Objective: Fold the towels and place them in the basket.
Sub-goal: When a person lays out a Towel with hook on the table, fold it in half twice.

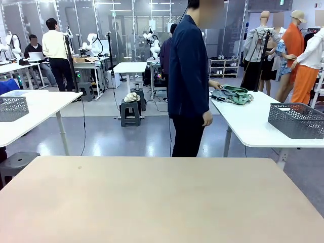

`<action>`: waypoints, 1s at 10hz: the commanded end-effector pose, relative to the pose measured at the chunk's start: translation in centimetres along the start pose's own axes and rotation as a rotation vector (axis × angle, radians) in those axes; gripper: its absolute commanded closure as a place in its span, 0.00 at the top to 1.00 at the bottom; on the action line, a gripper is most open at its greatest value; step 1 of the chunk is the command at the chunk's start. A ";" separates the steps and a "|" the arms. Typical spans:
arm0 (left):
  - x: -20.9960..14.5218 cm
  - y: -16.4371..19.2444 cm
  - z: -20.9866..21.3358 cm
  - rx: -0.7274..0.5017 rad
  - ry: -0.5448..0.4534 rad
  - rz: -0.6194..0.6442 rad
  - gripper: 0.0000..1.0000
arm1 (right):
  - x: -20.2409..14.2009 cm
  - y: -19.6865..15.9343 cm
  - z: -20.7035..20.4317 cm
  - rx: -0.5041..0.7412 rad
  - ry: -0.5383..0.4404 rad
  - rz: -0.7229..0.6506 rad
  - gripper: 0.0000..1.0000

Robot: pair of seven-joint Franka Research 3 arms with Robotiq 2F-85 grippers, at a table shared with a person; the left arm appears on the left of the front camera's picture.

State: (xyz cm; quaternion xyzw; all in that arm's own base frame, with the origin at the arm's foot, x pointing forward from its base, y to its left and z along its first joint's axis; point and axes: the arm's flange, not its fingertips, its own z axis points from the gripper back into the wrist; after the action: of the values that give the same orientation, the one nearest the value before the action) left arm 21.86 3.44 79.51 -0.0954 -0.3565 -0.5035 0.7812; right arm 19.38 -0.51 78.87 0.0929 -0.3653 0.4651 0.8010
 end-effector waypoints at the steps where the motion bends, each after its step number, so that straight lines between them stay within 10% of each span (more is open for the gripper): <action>1: 0.2 -0.1 -0.1 -0.006 -0.006 -0.009 1.00 | 0.0 0.0 0.0 0.003 -0.008 0.005 1.00; 10: 0.2 -0.1 -0.1 -0.006 -0.006 -0.009 1.00 | 0.0 0.0 0.0 0.003 -0.008 0.005 1.00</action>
State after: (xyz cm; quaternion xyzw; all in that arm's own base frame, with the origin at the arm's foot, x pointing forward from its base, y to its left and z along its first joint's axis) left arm 21.86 3.44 79.51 -0.0954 -0.3565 -0.5035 0.7812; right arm 19.38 -0.51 78.87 0.0929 -0.3653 0.4651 0.8010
